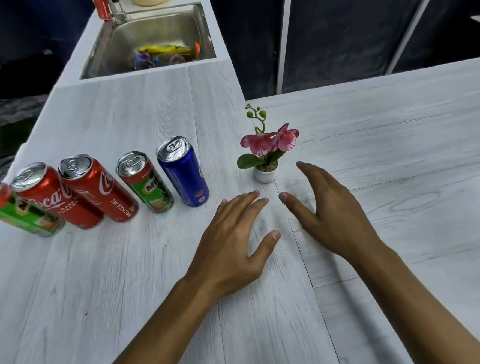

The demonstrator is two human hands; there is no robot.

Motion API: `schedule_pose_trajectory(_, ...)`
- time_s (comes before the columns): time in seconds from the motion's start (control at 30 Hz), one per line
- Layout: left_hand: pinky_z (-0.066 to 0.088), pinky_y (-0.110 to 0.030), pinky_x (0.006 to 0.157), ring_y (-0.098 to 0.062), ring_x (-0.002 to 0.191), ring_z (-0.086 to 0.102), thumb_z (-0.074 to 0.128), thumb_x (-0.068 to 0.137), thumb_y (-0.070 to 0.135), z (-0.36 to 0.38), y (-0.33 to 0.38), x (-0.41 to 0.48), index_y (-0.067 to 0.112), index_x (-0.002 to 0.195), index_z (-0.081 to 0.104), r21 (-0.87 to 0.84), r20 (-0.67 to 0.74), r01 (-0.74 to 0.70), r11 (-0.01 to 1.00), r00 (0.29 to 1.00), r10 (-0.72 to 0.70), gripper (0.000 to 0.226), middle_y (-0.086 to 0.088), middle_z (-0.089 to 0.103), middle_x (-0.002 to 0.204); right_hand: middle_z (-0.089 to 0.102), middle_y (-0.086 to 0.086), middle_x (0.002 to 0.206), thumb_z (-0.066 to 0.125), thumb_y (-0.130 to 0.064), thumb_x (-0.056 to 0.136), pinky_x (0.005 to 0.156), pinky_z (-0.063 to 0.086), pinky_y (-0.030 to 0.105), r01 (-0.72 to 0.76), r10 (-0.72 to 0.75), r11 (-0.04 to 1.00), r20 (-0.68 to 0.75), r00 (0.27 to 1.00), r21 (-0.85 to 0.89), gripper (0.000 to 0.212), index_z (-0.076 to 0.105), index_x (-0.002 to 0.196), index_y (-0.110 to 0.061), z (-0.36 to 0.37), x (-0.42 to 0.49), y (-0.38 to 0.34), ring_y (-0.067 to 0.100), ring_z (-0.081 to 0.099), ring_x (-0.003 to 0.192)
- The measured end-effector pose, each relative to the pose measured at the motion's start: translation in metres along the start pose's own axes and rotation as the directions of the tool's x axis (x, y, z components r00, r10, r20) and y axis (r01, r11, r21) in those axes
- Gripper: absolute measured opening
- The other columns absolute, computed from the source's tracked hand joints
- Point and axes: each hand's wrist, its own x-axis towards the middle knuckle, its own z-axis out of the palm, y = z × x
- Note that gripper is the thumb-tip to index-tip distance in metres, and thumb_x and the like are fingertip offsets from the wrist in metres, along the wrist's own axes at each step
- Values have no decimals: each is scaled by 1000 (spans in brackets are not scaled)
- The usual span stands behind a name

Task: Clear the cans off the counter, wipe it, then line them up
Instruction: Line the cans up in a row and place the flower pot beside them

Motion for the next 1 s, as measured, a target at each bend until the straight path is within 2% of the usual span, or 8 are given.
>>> schedule_pose_trajectory(0.17,8,-33,129,-2,155,13,43,97,67,9,-5,2,34,158,32,7,36,-52,999,998,52,70,15,22,168,41,2,160,52,-61,98,110,39,37,-12,12,1000,0,1000,4,74,36,157,-19,12,16,7,22,42,145)
schedule_pose_trajectory(0.37,14,-42,128,-4,156,13,46,98,63,17,-10,2,28,158,35,-8,56,-76,997,996,77,71,10,23,169,47,8,156,58,-55,98,116,36,42,4,-4,1000,6,1000,17,72,42,153,-12,25,30,15,25,41,145)
schedule_pose_trajectory(0.57,14,-43,128,-5,157,10,49,98,62,23,-13,3,25,159,35,-6,57,-89,996,994,90,72,9,20,170,49,14,153,63,-52,96,119,32,48,19,-19,1000,9,1000,17,72,46,149,-6,37,43,17,30,32,150)
schedule_pose_trajectory(0.73,15,-46,127,-7,157,9,49,98,62,29,-17,4,22,158,36,3,66,-104,995,992,103,73,7,20,170,53,11,150,65,-50,95,121,25,51,38,-39,999,11,999,19,70,48,148,-8,42,54,17,32,27,152)
schedule_pose_trajectory(1.0,13,-44,128,-6,158,4,47,97,67,37,-22,3,22,159,33,71,100,-111,991,990,103,78,7,15,171,56,7,144,65,-52,93,119,28,55,47,-48,998,26,998,39,62,55,138,-11,49,68,16,29,37,147)
